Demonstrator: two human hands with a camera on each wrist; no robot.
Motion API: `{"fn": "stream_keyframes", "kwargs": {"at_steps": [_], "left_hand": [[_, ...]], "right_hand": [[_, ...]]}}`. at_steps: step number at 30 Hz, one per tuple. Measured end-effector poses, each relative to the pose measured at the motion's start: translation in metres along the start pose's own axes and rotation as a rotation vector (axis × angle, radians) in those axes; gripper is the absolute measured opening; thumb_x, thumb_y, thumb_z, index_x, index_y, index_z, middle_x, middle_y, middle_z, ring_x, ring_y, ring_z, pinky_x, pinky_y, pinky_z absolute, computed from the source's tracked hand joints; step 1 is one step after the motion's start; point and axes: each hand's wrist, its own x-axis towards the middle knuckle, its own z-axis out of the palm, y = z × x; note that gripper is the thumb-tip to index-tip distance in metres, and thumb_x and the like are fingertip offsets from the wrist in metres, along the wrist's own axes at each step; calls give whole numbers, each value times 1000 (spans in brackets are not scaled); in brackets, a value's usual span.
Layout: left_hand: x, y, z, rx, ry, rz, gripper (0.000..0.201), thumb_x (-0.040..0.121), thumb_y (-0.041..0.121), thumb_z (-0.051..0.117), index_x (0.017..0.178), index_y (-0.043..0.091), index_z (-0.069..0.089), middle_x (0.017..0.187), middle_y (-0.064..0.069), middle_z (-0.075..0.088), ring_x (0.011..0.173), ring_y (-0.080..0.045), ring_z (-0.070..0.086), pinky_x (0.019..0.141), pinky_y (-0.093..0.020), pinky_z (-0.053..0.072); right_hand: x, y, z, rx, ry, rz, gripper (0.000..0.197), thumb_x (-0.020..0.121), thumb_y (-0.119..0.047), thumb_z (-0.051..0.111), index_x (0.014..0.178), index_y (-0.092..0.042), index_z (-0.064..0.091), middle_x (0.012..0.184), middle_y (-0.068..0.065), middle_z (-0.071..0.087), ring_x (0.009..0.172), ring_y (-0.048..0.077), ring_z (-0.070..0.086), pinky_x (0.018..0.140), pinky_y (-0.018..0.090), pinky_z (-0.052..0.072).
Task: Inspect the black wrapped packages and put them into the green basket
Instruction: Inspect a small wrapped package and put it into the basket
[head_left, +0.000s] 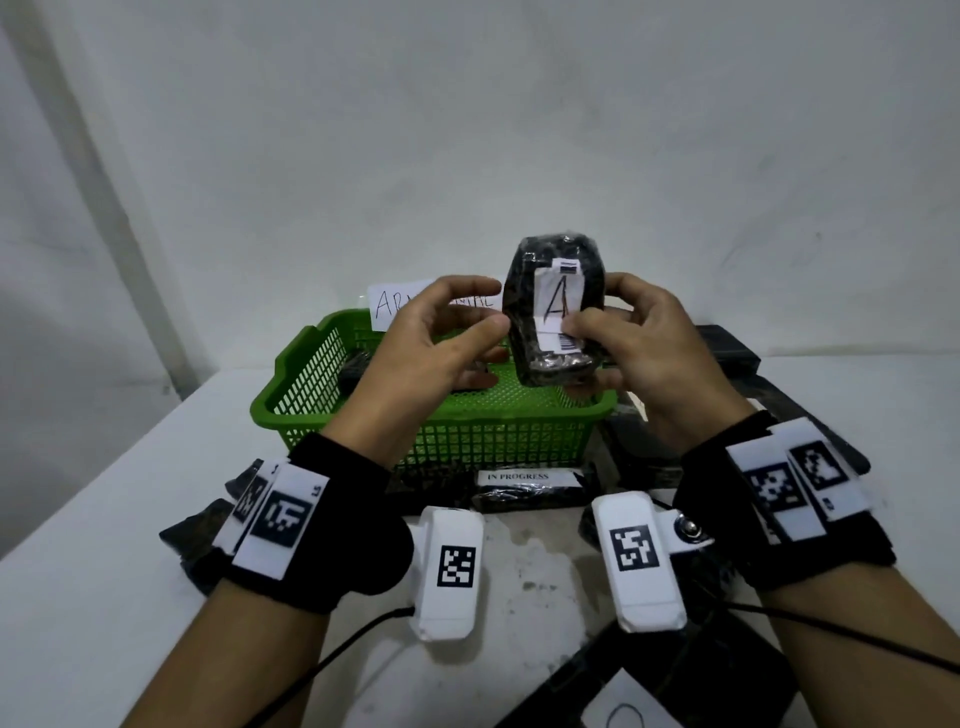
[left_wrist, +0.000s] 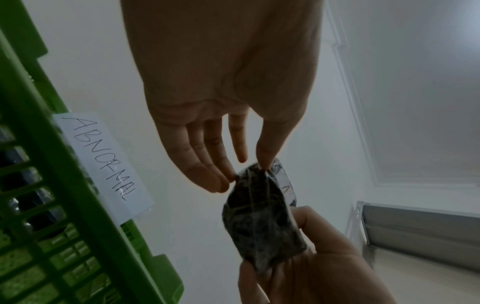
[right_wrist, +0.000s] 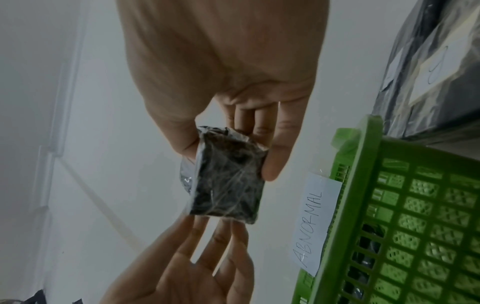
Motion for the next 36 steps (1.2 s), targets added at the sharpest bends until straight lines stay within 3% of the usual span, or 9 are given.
{"fn": "stream_keyframes", "kwargs": {"at_steps": [5,9,13,16,19,23,26,29,36], "left_hand": [[0,-1,1,15,10,28,22,93,16,66,114,20,66,99,4,72,82,-4,68,80,-36,61],[0,-2,1,39,9,35,16,94,20,65,109,22,69,103,6,72,84,-6,69,81,-36,61],[-1,-2,1,45,8,45,19,92,11,67,109,19,65,108,4,69,88,-13,71,80,-36,60],[-3,0,3,50,12,81,42,89,-5,66,119,21,54,114,-4,63,81,-13,71,80,-43,62],[-4,1,5,149,13,134,55,87,-11,65,128,24,51,113,-9,57,79,-12,68,79,-53,60],[-3,-3,5,245,14,193,43,88,-9,63,109,29,62,98,1,57,86,-12,70,78,-54,59],[-4,-4,8,228,18,185,26,93,3,63,104,26,67,100,0,62,95,-18,72,82,-52,60],[-4,-2,8,119,34,162,23,97,2,57,105,21,68,103,-7,64,87,-16,72,86,-53,59],[-2,-2,9,-44,8,5,20,98,26,58,112,13,63,116,-9,67,87,-21,73,83,-36,61]], "right_hand": [[0,2,3,43,-25,27,36,91,-10,69,123,-13,55,91,-2,78,76,15,75,60,37,62],[1,5,3,-50,-57,23,34,91,-17,71,122,-17,57,114,4,73,92,15,74,77,41,63],[0,5,-1,-233,-109,-79,31,92,-18,71,118,-32,61,114,-8,70,105,12,69,86,36,56],[-3,0,1,-141,-238,52,46,95,-48,61,139,-42,52,135,-11,62,124,10,58,96,45,49],[-6,-6,2,5,-274,199,63,76,-79,54,129,-46,61,136,-13,62,129,15,53,102,56,44],[-6,-5,5,119,-241,179,31,90,-48,60,114,-30,67,108,-6,72,107,17,66,99,46,50],[-2,-4,6,154,-206,71,36,79,-31,70,114,-21,69,103,-1,71,93,11,68,80,28,55],[1,-2,4,182,-54,-28,34,76,-19,76,110,-15,71,95,4,71,81,11,70,73,27,54],[-1,2,4,81,-9,-114,53,75,-20,85,124,-21,66,119,-3,64,101,11,71,88,34,59]]}}
